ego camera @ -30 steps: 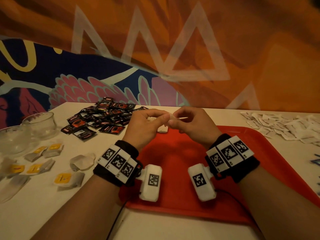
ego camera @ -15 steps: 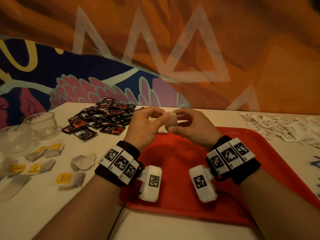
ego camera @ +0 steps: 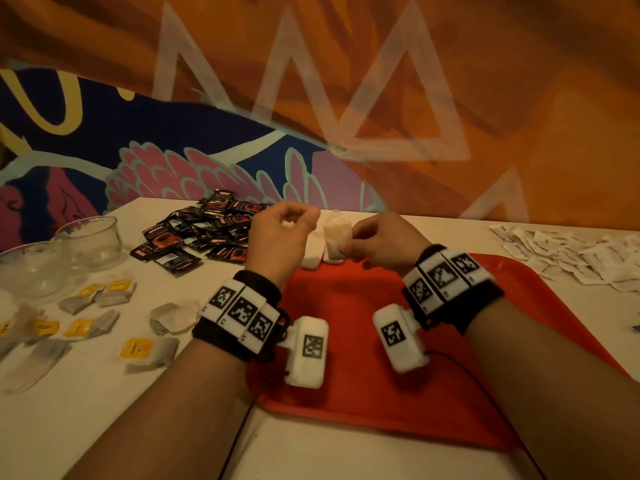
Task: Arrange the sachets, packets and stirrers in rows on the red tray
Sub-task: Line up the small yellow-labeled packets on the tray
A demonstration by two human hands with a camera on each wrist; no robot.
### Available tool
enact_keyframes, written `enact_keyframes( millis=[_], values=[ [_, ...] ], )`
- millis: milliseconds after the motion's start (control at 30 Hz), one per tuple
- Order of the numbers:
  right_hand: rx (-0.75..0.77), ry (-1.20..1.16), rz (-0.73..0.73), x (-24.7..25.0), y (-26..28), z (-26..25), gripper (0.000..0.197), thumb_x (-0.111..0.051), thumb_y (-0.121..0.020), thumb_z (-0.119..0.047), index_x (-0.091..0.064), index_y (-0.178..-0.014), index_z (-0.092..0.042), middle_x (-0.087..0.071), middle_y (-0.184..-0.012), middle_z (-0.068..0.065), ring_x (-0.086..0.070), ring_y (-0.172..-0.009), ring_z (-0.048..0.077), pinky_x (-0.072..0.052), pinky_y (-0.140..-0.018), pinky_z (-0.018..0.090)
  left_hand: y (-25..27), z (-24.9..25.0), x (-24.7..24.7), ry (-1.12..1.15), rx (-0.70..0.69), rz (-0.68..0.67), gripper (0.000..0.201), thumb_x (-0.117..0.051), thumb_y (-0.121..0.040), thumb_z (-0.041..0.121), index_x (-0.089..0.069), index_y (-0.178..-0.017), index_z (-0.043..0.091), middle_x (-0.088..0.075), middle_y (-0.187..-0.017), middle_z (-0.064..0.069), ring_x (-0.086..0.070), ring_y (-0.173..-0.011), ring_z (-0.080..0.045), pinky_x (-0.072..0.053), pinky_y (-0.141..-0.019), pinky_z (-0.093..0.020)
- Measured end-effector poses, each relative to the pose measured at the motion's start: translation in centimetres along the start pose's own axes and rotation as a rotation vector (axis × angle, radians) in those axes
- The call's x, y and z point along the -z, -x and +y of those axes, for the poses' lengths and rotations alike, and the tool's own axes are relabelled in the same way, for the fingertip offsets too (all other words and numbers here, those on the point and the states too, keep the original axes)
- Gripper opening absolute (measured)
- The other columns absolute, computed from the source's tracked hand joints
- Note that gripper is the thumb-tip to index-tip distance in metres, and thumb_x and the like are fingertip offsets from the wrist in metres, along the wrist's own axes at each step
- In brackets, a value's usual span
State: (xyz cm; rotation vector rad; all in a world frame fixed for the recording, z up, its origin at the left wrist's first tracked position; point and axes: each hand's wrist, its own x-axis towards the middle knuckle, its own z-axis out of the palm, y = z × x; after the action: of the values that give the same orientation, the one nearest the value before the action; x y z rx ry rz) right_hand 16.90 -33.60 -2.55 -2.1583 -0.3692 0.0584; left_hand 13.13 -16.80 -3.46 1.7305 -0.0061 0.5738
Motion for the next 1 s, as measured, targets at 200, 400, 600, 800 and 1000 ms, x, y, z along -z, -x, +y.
enact_keyframes(
  millis=[200, 400, 600, 800, 1000],
  values=[
    [-0.294, 0.054, -0.052, -0.7, -4.2, 1.1, 0.018, -0.074, -0.085, -0.011, -0.062, -0.072, -0.014, -0.066, -0.071, 0.004, -0.063, -0.056, 0.013, -0.052, -0.055, 0.019, -0.6, -0.2, 1.0, 0.133, 0.18, 0.067, 0.008, -0.066, -0.095, 0.024, -0.07, -0.089, 0.019, -0.066, -0.086, 0.0, -0.045, -0.058, -0.007, -0.039, -0.073, -0.033],
    [-0.362, 0.376, -0.065, -2.5, -5.6, 0.5, 0.025, -0.073, -0.087, -0.035, -0.063, -0.077, -0.015, -0.07, -0.096, 0.005, -0.062, -0.083, 0.018, -0.047, -0.064, 0.026, -0.8, -0.1, 1.3, 0.162, 0.226, 0.05, 0.007, -0.066, -0.095, 0.026, -0.07, -0.092, 0.021, -0.068, -0.091, -0.001, -0.048, -0.063, -0.008, -0.041, -0.077, -0.035],
    [-0.39, 0.129, -0.094, -3.1, -6.0, 1.3, 0.015, -0.07, -0.086, -0.005, -0.059, -0.076, -0.008, -0.067, -0.077, 0.011, -0.066, -0.06, 0.017, -0.054, -0.051, 0.02, -0.9, -0.3, 1.4, 0.155, 0.216, 0.051, 0.008, -0.066, -0.095, 0.025, -0.069, -0.088, 0.022, -0.068, -0.089, 0.001, -0.05, -0.068, -0.009, -0.044, -0.078, -0.035],
    [-0.47, 0.196, -0.088, -3.6, -6.0, 0.5, 0.017, -0.07, -0.091, -0.019, -0.063, -0.079, -0.01, -0.071, -0.068, 0.005, -0.068, -0.071, 0.019, -0.058, -0.072, 0.029, -1.1, -0.4, 1.5, 0.149, 0.213, 0.04, 0.008, -0.066, -0.095, 0.025, -0.069, -0.087, 0.022, -0.068, -0.089, -0.002, -0.048, -0.067, -0.009, -0.042, -0.08, -0.035],
    [-0.451, 0.12, -0.059, -2.4, -5.4, 0.4, 0.019, -0.075, -0.087, -0.021, -0.063, -0.084, -0.005, -0.072, -0.075, 0.009, -0.071, -0.064, 0.019, -0.06, -0.064, 0.032, -1.1, -0.4, 1.6, 0.212, 0.271, -0.017, 0.032, -0.055, -0.099, 0.043, -0.066, -0.091, 0.014, -0.053, -0.074, 0.001, -0.04, -0.054, -0.009, -0.036, -0.051, -0.025]
  ],
)
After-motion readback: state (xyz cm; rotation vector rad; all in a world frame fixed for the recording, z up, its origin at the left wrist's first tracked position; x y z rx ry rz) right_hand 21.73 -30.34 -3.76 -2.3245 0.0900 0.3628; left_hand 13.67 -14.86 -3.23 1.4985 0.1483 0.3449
